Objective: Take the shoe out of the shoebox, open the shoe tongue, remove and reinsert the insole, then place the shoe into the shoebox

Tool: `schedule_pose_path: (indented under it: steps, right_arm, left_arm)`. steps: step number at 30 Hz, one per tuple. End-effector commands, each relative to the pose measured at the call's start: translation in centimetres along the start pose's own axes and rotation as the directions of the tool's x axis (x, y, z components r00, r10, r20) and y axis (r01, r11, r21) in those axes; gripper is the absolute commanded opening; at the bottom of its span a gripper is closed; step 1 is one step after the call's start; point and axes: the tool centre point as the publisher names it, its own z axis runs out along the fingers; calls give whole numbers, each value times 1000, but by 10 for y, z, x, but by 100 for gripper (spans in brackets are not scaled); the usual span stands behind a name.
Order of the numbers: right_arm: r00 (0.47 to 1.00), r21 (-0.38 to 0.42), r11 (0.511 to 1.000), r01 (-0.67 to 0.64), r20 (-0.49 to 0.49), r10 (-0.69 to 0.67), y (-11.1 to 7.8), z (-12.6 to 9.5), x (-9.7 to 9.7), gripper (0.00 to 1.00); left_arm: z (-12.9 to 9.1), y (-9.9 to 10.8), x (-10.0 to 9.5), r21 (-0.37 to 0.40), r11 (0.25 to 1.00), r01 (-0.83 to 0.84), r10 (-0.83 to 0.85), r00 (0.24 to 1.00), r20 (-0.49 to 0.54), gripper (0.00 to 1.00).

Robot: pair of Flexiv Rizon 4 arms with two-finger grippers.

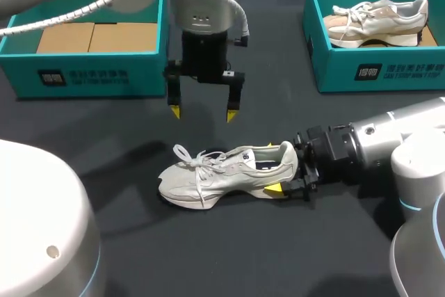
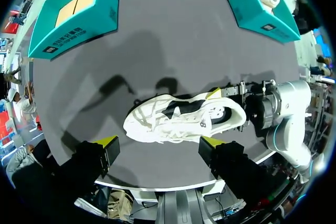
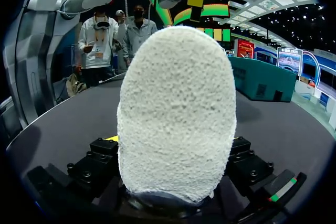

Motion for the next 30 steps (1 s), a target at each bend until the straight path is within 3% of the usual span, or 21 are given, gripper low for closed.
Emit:
schedule_pose_path:
  steps: [1,12,14,25,30]
  right_arm:
    - [1000,4,1000,-1,1,1,0,3,2,0]
    - [1000,4,1000,-1,1,1,0,3,2,0]
    - [1000,4,1000,-1,1,1,0,3,2,0]
    - [1000,4,1000,-1,1,1,0,3,2,0]
    - [1000,4,1000,-1,1,1,0,3,2,0]
  left_arm:
    - [5,0,13,9,1000,5,-5,999,35,100]
    - [26,-3,55,-51,998,25,-20,995,100,100]
    - [26,-2,57,-19,1000,8,-5,991,135,100]
    - [28,-2,60,-7,999,36,-35,989,144,100]
    - [39,-2,68,-40,997,65,-57,982,178,100]
